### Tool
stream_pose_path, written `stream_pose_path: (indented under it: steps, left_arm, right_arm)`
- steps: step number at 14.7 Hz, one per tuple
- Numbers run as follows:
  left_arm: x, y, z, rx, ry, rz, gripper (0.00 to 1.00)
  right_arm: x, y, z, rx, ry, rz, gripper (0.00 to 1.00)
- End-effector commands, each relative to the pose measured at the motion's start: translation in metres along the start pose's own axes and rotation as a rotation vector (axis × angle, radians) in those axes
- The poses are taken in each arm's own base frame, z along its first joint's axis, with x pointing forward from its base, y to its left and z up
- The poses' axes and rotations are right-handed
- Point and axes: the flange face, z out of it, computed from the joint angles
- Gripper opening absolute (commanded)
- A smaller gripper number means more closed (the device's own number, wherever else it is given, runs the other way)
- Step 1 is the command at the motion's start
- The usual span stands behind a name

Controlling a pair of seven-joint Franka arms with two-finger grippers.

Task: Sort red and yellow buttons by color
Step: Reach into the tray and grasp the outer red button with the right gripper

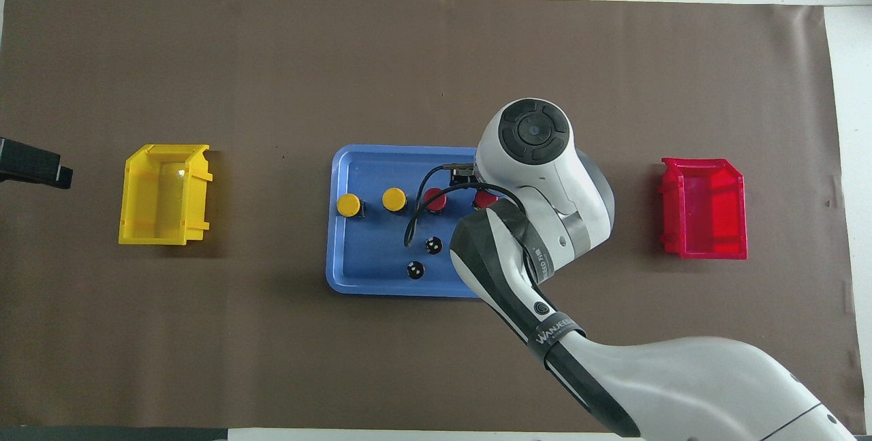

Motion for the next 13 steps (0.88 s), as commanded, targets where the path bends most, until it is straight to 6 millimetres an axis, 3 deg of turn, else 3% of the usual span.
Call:
stream_pose_path:
  steps: [1,3,7,10,13]
  left_arm:
    - [-0.0174,-0.0014,-0.0069,0.009,0.001,-0.013,1.00]
    - [-0.0198,-0.0011,-0.0091,0.009,0.004,-0.016,1.00]
    - [-0.0224,-0.0070,-0.0069,0.015,0.006,-0.048,1.00]
    - [-0.0218,-0.0020,-0.0026,0.017,0.004,-0.182,1.00]
    - [-0.0222,-0.0011,-0.0022,0.017,-0.001,-0.140,1.00]
  right_arm:
    - [-0.0089,0.0008,-0.0025,0.016,-0.001,0.005,0.81]
    - [-0.0099,0.0002,-0.0016,0.015,-0.003,0.002,0.77]
    - [-0.0117,-0.0009,-0.0034,0.016,-0.006,0.000,0.59]
    - [-0.0126,-0.0014,-0.0030,0.013,-0.009,-0.004,0.56]
    - [-0.0153,0.0002,-0.0008,0.008,-0.017,-0.007,0.49]
